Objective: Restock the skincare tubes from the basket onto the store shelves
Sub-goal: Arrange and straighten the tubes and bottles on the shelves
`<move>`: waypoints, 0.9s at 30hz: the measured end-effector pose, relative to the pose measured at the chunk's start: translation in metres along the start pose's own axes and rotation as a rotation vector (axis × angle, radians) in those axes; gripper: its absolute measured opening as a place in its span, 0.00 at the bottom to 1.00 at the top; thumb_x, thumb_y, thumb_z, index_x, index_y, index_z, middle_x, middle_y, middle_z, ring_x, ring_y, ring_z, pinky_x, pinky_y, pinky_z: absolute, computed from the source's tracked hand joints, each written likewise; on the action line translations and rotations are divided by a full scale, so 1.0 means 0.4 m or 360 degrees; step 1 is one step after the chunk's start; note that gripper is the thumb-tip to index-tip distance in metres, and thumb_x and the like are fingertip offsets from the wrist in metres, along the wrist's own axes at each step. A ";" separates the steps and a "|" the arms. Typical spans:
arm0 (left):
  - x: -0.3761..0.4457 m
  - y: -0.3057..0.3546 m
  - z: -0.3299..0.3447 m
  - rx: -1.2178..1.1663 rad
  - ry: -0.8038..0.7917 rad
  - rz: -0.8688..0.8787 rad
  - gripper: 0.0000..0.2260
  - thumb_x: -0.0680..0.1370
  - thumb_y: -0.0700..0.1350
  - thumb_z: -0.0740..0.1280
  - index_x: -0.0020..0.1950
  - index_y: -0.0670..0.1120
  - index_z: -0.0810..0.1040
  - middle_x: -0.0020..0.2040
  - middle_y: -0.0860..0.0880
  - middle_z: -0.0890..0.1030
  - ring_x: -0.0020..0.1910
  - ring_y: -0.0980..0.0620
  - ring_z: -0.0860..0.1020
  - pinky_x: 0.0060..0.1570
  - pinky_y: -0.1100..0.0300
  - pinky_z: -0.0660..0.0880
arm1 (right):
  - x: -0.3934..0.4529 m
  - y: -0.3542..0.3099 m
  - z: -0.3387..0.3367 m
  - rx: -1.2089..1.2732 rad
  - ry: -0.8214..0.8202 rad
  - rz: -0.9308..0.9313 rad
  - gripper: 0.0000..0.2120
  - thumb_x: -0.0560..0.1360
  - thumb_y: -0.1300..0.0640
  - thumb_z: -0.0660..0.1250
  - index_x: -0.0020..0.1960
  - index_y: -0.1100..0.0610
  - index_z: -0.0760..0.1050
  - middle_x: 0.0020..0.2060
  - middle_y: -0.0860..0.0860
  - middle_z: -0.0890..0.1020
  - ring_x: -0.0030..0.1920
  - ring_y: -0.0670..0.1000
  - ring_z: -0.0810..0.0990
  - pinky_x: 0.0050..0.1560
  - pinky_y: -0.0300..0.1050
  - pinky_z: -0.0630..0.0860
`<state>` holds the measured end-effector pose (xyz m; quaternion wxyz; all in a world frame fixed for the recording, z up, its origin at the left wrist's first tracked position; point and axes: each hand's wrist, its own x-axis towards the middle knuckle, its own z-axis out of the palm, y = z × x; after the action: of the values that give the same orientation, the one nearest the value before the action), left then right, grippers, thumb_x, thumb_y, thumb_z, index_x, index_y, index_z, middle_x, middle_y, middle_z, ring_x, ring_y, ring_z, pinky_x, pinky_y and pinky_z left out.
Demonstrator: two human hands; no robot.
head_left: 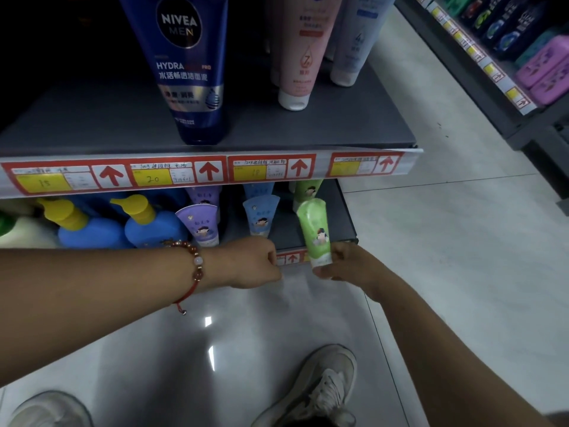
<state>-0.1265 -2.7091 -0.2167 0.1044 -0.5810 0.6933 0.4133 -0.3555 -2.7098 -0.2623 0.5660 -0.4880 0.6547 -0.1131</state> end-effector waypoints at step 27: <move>-0.035 -0.081 0.020 -0.0656 0.0181 -0.0145 0.19 0.74 0.57 0.71 0.44 0.40 0.82 0.41 0.36 0.83 0.40 0.40 0.84 0.38 0.43 0.81 | 0.265 -0.073 0.102 -0.0152 0.0962 -0.0454 0.09 0.74 0.50 0.71 0.51 0.52 0.78 0.38 0.45 0.79 0.39 0.47 0.77 0.32 0.36 0.65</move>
<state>-0.0961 -2.6931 -0.2276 -0.0372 -0.6431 0.5719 0.5079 -0.2935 -2.7890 -0.3221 0.3014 -0.5449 0.7227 -0.3000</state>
